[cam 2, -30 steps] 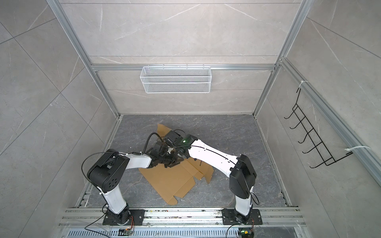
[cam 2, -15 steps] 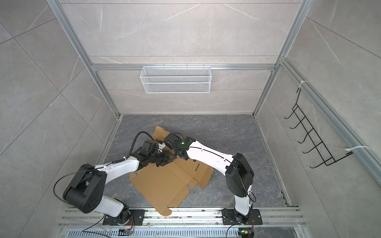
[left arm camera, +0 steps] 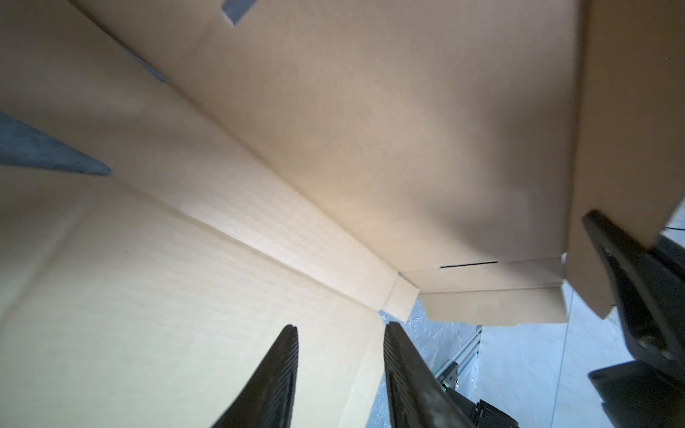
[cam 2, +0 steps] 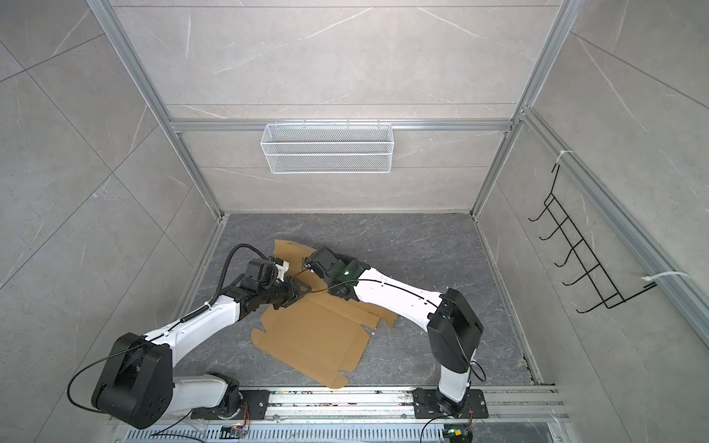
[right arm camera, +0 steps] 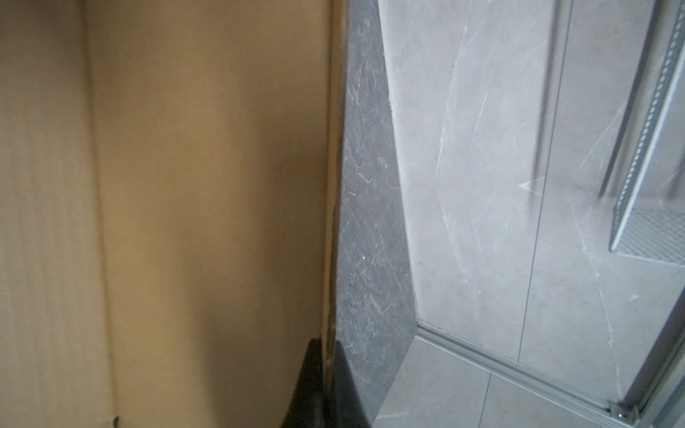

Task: Assemble paper box
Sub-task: First fold the bottom flaps of a flat cardboard box at the center of the table.

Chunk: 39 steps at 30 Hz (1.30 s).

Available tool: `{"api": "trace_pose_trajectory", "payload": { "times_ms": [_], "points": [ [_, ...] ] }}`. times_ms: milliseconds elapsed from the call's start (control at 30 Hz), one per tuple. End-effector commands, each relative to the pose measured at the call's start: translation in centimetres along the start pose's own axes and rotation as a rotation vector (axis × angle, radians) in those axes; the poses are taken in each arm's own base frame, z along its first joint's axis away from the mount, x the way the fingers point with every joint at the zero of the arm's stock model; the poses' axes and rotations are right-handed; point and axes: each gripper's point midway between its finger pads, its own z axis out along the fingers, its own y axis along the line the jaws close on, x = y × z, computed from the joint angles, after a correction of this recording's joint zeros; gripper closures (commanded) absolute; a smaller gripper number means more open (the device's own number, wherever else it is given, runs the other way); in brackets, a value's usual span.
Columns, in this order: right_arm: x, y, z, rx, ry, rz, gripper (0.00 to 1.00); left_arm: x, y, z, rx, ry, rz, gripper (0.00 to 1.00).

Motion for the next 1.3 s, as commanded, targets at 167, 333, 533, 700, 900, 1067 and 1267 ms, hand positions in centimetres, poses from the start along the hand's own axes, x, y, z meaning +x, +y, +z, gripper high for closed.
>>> {"api": "trace_pose_trajectory", "payload": {
  "times_ms": [167,333,533,700,900,1067,1267],
  "points": [
    [-3.5,-2.5,-0.7,0.031,-0.220,-0.200,1.00,-4.1,-1.3,-5.0,0.002,-0.180,0.023,0.58],
    [-2.4,-1.1,0.5,-0.046,-0.210,-0.223,1.00,-6.9,-2.6,-9.7,0.038,-0.275,0.020,0.54],
    [-2.4,-0.9,0.9,-0.045,-0.224,-0.200,1.00,-9.7,-4.4,-12.1,0.063,-0.295,0.045,0.37],
    [-2.1,-0.4,1.1,-0.050,-0.220,-0.198,1.00,-12.4,-5.8,-11.4,0.055,-0.271,0.103,0.21],
    [-2.1,-0.6,1.0,-0.041,-0.219,-0.181,1.00,-13.2,-4.9,-9.6,-0.065,-0.179,0.182,0.17],
    [-2.0,-0.7,1.0,-0.037,-0.217,-0.173,1.00,-12.7,-3.1,-7.9,-0.135,-0.118,0.198,0.17],
    [-2.1,-0.7,1.0,-0.036,-0.219,-0.171,1.00,-13.4,-3.4,-7.7,-0.139,-0.119,0.235,0.17]
  ]
}}
